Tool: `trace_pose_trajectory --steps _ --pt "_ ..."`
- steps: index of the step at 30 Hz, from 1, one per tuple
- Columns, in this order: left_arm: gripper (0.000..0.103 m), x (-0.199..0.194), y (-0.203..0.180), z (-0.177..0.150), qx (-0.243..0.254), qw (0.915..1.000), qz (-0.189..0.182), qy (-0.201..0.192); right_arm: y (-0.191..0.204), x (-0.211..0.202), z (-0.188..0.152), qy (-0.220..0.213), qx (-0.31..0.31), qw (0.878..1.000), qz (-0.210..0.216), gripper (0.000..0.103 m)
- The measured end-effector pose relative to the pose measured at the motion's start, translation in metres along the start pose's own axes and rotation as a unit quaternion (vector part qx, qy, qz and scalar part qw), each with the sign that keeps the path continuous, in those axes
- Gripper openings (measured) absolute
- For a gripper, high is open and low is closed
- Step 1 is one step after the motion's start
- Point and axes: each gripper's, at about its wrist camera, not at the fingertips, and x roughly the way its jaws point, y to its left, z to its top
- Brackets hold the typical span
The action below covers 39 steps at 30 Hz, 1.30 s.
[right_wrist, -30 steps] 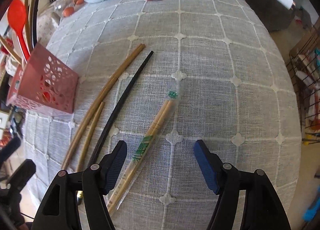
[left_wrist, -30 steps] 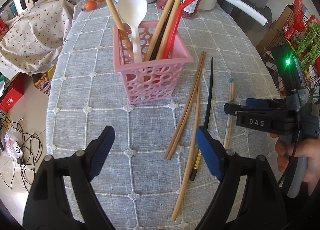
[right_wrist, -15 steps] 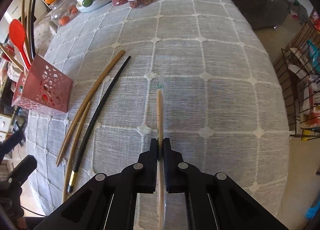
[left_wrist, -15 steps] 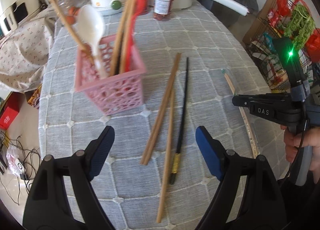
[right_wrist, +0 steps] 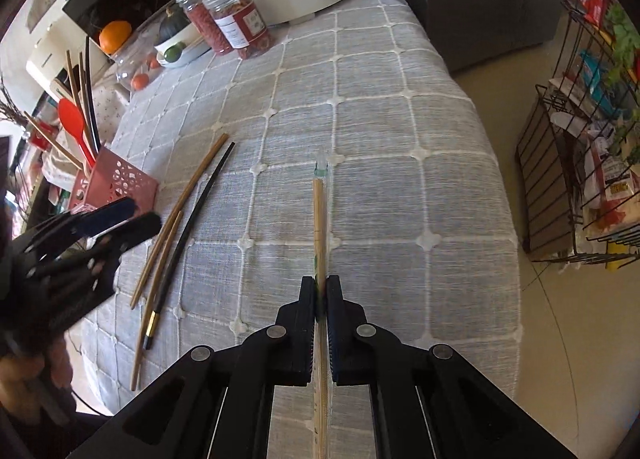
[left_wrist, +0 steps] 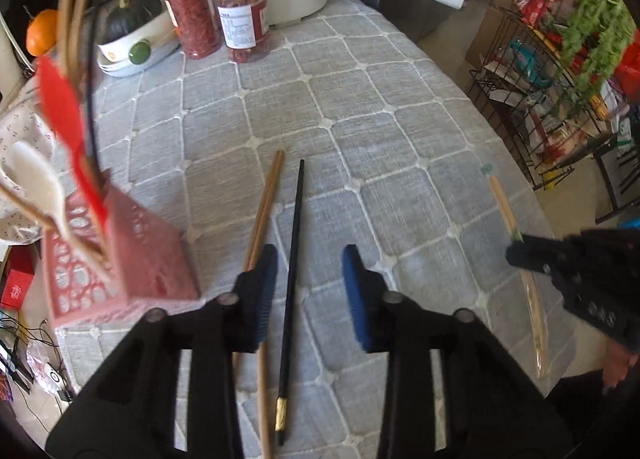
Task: Organize utensils
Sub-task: 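Grasp the black chopstick with the left tool while the right tool opens over the wrapped chopsticks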
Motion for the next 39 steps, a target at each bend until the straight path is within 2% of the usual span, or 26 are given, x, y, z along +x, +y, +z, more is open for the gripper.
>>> trace_pose_trajectory --steps 6,11,15,16,17,20,28,33,39 --pt "0.02 0.034 -0.006 0.018 0.002 0.9991 0.029 0.031 -0.006 -0.011 0.001 -0.006 0.001 1.0 0.021 0.005" --pt "0.019 0.063 0.001 0.015 -0.018 0.9963 0.04 0.074 -0.005 -0.014 0.003 -0.006 0.0 0.999 0.032 0.006" --pt "0.017 0.064 0.007 0.012 -0.033 0.9971 0.024 0.065 -0.003 -0.013 0.003 -0.004 -0.001 0.999 0.032 0.006" --pt "0.009 0.063 0.008 0.011 -0.034 0.9972 0.019 0.064 -0.002 -0.013 0.004 -0.004 0.0 1.0 0.031 0.006" --pt "0.008 0.063 0.01 0.009 -0.033 0.9973 0.022 0.062 -0.003 -0.013 0.004 -0.005 0.001 1.0 0.031 0.006" --pt "0.006 0.053 0.005 0.0 -0.019 0.9983 0.041 0.036 -0.002 -0.015 0.005 -0.014 0.009 1.0 0.026 0.006" --pt "0.006 -0.032 0.014 -0.03 -0.021 0.9986 0.003 -0.049 0.023 -0.042 0.003 -0.066 0.003 0.997 0.044 0.006" --pt "0.006 -0.08 0.026 -0.051 -0.027 0.9937 -0.007 -0.108 0.043 -0.06 -0.004 -0.103 -0.011 0.993 0.057 0.005" --pt "0.006 -0.116 0.038 -0.07 -0.017 0.9859 -0.017 -0.165 0.062 -0.081 -0.01 -0.152 -0.029 0.985 0.071 0.005"
